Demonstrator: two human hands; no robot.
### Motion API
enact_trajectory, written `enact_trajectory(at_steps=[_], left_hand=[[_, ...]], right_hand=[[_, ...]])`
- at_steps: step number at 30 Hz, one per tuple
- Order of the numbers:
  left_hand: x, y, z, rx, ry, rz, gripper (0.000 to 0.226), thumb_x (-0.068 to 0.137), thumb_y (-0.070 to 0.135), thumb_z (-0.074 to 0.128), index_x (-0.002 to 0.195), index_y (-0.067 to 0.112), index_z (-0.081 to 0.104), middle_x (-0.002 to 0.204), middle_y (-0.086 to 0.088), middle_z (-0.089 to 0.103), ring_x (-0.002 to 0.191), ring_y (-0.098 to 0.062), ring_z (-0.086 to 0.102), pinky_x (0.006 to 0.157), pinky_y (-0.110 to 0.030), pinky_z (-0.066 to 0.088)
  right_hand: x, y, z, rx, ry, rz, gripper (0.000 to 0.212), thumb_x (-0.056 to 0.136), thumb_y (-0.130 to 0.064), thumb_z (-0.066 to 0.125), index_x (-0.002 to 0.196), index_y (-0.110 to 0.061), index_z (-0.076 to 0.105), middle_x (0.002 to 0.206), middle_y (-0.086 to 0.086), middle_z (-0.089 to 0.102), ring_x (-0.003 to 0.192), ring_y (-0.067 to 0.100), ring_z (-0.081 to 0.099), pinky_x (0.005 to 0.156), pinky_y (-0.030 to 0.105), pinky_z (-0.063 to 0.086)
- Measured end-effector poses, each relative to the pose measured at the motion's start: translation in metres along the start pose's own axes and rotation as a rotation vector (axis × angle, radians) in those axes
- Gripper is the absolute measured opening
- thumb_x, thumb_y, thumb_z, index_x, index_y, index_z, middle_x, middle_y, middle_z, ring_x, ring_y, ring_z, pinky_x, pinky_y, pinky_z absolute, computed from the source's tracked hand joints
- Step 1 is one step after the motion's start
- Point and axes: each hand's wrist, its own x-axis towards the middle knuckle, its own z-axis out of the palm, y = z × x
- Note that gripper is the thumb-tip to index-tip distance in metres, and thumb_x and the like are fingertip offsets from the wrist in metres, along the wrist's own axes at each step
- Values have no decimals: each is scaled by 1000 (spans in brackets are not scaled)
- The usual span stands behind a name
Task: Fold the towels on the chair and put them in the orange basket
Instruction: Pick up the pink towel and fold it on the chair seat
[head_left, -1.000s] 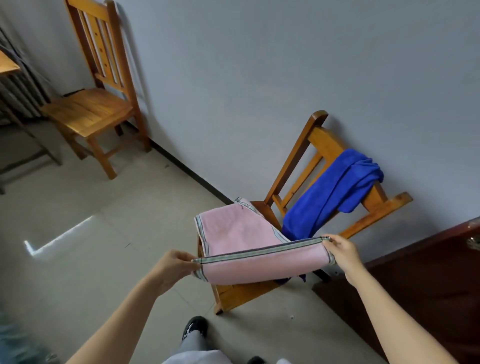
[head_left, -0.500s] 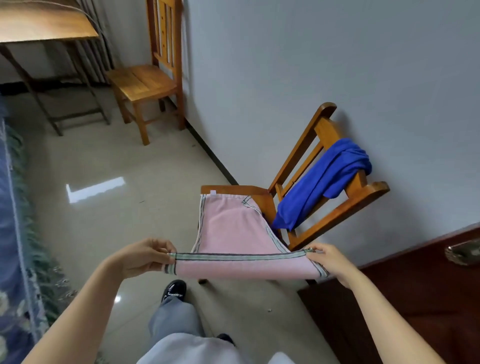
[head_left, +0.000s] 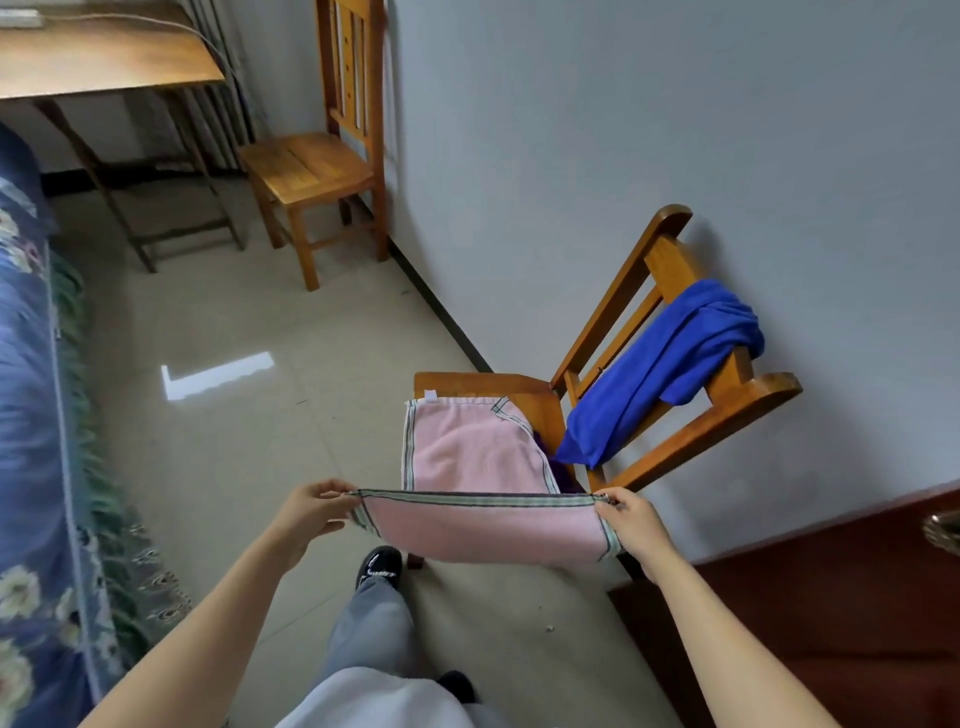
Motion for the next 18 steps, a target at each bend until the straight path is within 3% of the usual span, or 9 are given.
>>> enact_trajectory(at_steps=[3, 7, 12, 16, 18], left_hand=[[20, 0, -2, -18, 35, -25, 18, 85, -3, 58, 75, 11, 59, 67, -5, 59, 63, -17, 49, 61, -24, 38], [56, 7, -5, -66, 61, -57, 12, 86, 1, 59, 84, 12, 63, 79, -8, 61, 66, -17, 49, 62, -25, 39], [123, 24, -9, -91, 75, -114, 16, 87, 4, 60, 101, 9, 63, 88, -12, 60, 68, -17, 50, 63, -24, 40], [166, 42, -7, -113, 106, -168, 5, 86, 4, 62, 90, 7, 62, 75, -8, 57, 65, -16, 48, 61, -24, 38], [186, 51, -6, -114, 105, -195, 11, 85, 4, 63, 77, 10, 60, 69, -7, 53, 62, -15, 45, 58, -24, 36]], right_hand=[[17, -12, 6, 9, -3, -3, 13, 92, -5, 49, 98, -12, 60, 98, 10, 63, 93, 24, 60, 77, 31, 49], [50, -29, 17, -17, 30, 12, 17, 91, -3, 51, 104, -7, 62, 101, 12, 64, 92, 23, 59, 72, 26, 48], [98, -56, 35, -93, 86, 80, 22, 91, -4, 51, 110, -2, 62, 105, 13, 64, 100, 26, 58, 83, 31, 44], [133, -78, 48, -97, 134, 134, 21, 93, -4, 47, 108, -1, 61, 99, 11, 60, 93, 23, 53, 77, 28, 39], [151, -85, 56, -105, 148, 162, 18, 93, -5, 46, 105, -5, 59, 102, 13, 61, 95, 27, 54, 77, 31, 43]])
